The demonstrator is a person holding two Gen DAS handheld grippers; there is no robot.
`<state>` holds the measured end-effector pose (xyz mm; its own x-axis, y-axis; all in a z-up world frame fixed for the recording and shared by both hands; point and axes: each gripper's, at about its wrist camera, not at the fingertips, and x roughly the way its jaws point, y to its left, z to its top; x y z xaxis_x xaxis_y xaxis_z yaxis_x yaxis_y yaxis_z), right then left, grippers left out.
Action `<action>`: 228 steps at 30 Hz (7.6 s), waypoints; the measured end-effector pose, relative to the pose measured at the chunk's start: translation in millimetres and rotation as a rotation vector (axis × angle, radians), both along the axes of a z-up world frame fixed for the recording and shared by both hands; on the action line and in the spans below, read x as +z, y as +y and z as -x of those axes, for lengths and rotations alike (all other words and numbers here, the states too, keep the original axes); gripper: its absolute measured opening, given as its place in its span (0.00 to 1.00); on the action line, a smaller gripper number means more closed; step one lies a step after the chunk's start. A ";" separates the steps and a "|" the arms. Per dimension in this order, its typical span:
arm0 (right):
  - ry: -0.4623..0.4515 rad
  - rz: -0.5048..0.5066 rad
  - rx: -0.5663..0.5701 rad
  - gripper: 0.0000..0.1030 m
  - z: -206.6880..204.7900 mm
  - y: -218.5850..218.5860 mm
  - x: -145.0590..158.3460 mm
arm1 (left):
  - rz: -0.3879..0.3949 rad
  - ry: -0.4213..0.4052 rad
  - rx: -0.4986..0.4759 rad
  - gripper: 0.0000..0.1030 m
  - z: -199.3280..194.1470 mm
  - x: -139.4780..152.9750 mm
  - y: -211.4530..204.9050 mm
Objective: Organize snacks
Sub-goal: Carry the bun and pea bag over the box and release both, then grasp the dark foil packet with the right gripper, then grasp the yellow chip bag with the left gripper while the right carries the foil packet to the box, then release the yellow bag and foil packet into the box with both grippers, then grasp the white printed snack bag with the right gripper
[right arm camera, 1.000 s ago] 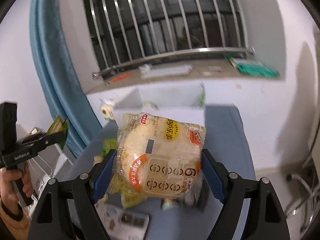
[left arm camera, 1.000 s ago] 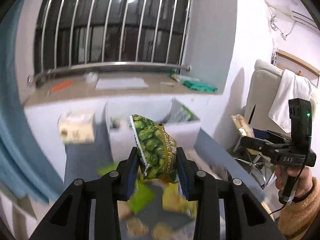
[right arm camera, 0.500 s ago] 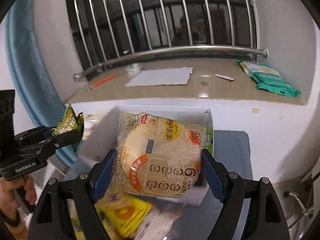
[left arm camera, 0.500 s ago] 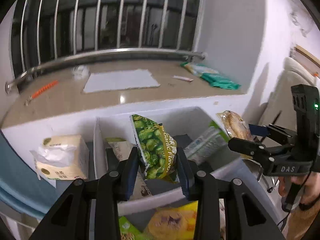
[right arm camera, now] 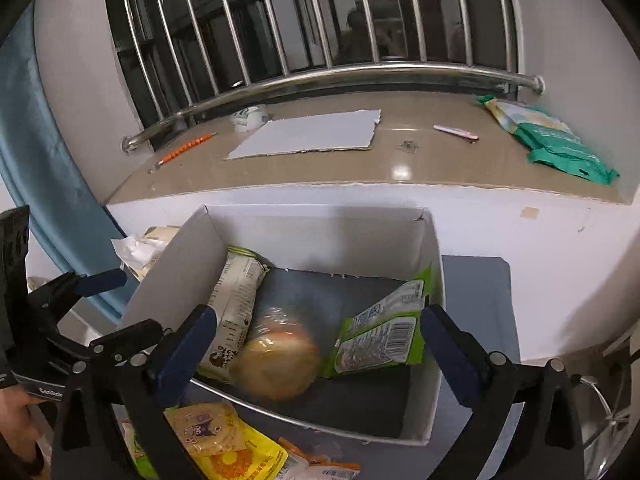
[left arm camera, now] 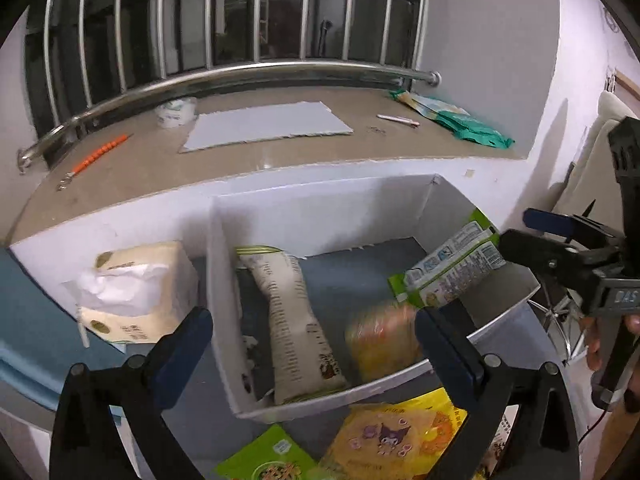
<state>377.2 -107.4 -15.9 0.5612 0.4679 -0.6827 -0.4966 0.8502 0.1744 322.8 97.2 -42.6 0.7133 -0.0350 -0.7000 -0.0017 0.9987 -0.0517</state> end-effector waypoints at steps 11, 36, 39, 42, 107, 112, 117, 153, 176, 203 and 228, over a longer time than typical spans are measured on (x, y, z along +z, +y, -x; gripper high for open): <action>-0.121 -0.084 0.073 1.00 84.8 -33.9 47.9 | -0.017 -0.164 0.015 1.00 103.6 51.7 -1.4; -0.016 -0.102 -0.062 1.00 255.8 -151.3 -47.8 | 0.122 -0.231 0.040 1.00 303.8 -3.6 -60.0; 0.003 -0.108 -0.064 1.00 249.0 -148.4 -53.3 | 0.105 -0.227 0.039 1.00 302.2 -4.2 -63.1; 0.031 -0.136 -0.086 1.00 239.7 -151.9 -59.8 | 0.105 -0.219 0.030 1.00 301.1 -6.5 -65.1; 0.041 -0.222 -0.158 0.48 246.7 -185.8 -47.4 | 0.166 -0.092 -0.177 0.41 224.1 -34.0 -67.4; 0.001 -0.216 -0.071 0.48 225.7 -153.2 -27.2 | 0.174 -0.182 -0.133 0.41 209.3 5.7 -40.9; -0.061 -0.208 0.000 0.48 175.5 -113.2 8.7 | 0.140 -0.248 -0.093 0.41 158.7 38.9 -20.4; -0.050 -0.107 -0.023 1.00 19.2 -19.9 40.7 | -0.048 -0.156 0.056 1.00 32.3 44.9 -2.2; -0.225 -0.077 0.043 1.00 214.8 -94.7 41.0 | 0.054 -0.324 0.057 1.00 247.3 43.2 -38.1; 0.151 -0.046 -0.011 1.00 181.6 -74.7 -87.1 | 0.070 -0.277 0.104 1.00 332.2 -8.0 -37.0; 0.160 -0.013 0.019 0.41 188.2 -86.4 -85.4 | 0.147 0.038 0.086 1.00 262.3 -92.8 4.1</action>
